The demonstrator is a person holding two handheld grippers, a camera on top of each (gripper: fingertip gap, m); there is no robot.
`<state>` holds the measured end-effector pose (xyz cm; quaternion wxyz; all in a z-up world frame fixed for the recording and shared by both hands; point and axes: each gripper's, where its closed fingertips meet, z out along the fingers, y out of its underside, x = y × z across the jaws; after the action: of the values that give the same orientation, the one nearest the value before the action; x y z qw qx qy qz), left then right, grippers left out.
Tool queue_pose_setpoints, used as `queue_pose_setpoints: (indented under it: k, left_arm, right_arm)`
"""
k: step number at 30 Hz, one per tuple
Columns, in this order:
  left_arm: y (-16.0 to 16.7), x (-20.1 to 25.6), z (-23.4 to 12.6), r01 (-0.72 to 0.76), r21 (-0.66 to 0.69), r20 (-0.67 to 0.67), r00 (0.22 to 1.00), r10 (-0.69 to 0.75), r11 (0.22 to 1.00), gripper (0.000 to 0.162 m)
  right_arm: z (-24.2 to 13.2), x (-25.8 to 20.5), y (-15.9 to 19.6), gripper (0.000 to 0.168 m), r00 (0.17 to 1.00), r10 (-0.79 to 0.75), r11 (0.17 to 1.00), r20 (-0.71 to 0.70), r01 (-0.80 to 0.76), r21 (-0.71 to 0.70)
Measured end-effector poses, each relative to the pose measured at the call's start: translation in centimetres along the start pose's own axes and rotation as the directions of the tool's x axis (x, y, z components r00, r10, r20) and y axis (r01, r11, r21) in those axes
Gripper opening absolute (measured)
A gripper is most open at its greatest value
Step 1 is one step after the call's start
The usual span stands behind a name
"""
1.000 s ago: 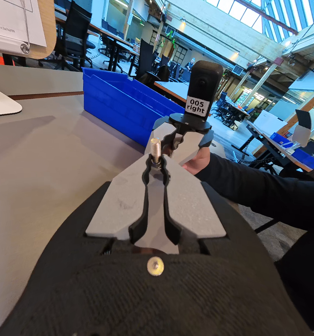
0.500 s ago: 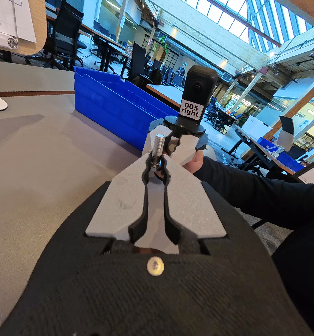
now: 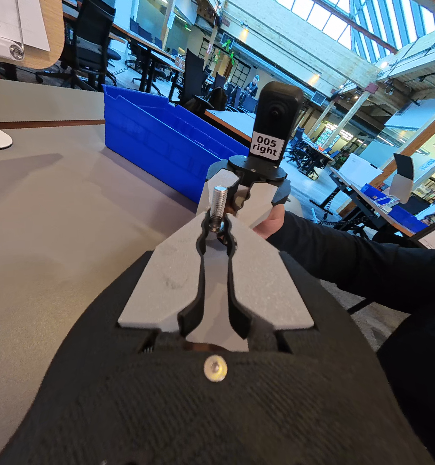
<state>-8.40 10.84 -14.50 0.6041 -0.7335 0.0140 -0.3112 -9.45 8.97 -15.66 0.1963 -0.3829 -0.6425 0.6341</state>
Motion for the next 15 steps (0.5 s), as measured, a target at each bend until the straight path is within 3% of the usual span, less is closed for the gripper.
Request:
queue_pose_setpoints:
  k: [15]
  left_arm:
    - [0.34,0.19,-0.06,-0.116,-0.038,0.025,0.993,0.117,0.992,0.007]
  right_arm:
    - [-0.02,-0.41,0.11,0.016,0.997,0.045,0.999,0.057,-0.046,0.011]
